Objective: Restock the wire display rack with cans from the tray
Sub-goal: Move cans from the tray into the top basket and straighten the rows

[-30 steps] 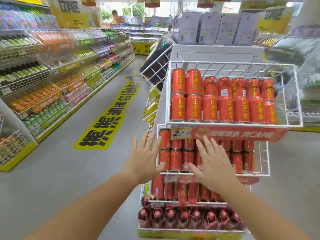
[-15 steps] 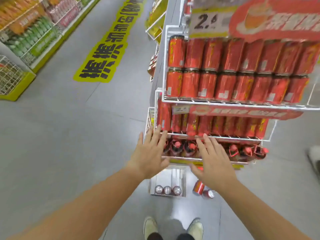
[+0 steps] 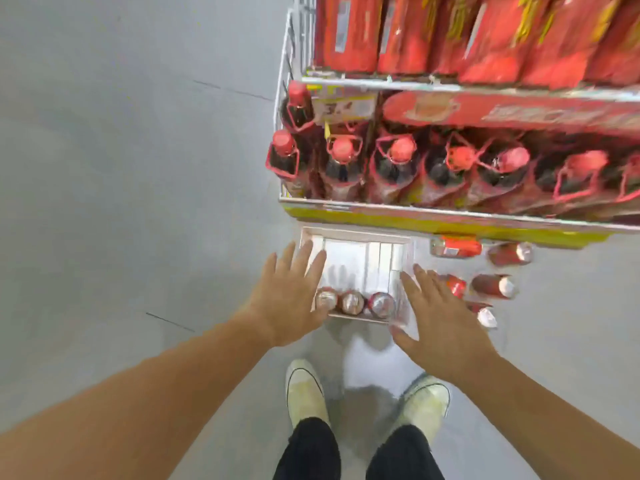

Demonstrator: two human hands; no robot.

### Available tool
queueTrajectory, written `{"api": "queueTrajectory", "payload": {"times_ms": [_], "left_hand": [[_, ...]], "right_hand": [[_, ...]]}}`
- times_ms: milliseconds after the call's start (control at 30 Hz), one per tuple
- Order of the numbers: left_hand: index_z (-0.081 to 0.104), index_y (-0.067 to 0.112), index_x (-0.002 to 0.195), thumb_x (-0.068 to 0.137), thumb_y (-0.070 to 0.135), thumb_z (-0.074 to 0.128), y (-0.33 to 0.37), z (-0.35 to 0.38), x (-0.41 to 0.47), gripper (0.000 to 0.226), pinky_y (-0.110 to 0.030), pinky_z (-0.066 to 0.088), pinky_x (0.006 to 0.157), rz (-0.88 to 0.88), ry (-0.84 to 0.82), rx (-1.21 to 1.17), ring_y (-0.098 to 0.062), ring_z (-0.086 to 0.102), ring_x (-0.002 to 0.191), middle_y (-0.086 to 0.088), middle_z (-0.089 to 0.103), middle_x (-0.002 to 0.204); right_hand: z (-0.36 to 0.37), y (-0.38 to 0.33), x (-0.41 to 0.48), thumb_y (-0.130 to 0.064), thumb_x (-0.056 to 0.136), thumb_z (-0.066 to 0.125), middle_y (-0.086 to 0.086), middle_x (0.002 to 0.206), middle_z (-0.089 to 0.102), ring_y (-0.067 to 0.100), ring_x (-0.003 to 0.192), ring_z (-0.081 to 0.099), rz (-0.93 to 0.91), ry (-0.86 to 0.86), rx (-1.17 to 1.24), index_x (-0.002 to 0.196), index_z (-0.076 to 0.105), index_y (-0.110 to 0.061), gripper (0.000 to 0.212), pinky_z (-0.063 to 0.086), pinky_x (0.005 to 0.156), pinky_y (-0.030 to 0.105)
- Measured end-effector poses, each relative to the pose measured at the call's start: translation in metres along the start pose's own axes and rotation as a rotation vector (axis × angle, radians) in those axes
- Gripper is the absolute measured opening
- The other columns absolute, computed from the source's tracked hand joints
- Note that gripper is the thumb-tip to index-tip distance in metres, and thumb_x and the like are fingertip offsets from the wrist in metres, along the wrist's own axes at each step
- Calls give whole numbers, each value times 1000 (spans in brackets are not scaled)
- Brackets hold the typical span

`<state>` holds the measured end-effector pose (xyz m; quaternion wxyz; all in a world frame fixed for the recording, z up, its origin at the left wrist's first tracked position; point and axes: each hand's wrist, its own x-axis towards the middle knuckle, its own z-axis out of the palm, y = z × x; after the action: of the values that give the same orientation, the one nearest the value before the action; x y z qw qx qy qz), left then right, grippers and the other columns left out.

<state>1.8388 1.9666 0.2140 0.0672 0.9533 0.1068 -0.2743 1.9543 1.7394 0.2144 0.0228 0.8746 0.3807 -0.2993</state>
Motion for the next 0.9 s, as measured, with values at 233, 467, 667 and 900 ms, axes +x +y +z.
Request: {"api": "queueTrajectory", "payload": {"times_ms": [233, 467, 667, 900], "left_hand": [[1, 22, 160, 97, 57, 43, -7, 121, 79, 83, -43, 33, 114, -7, -167, -90, -32, 18, 151, -10, 0, 167], [26, 39, 154, 94, 52, 54, -13, 192, 131, 68, -46, 41, 110, -89, -403, -452, -33, 46, 136, -4, 26, 156], [35, 38, 143, 83, 44, 71, -1, 221, 146, 70, -44, 49, 102, -173, -494, -564, -31, 54, 117, -3, 33, 140], [45, 35, 127, 66, 29, 81, -11, 230, 156, 71, -40, 50, 99, -209, -353, -694, -26, 49, 114, -1, 35, 126]], "right_hand": [[117, 24, 78, -56, 95, 44, 1, 167, -1, 23, 152, 10, 54, -182, 152, 158, 0, -25, 83, 25, 118, 39], [171, 30, 129, -63, 90, 48, -6, 161, 22, 26, 136, 46, 132, -280, 257, 155, 9, -35, 81, 48, 100, 43], [187, 31, 141, -49, 72, 76, -3, 125, 45, 23, 102, 58, 245, -306, 442, 131, 40, -30, 71, 52, 89, 40], [187, 34, 156, -39, 66, 80, -7, 102, 59, 21, 91, 63, 396, -124, 596, 122, 37, -32, 71, 54, 80, 37]]}}
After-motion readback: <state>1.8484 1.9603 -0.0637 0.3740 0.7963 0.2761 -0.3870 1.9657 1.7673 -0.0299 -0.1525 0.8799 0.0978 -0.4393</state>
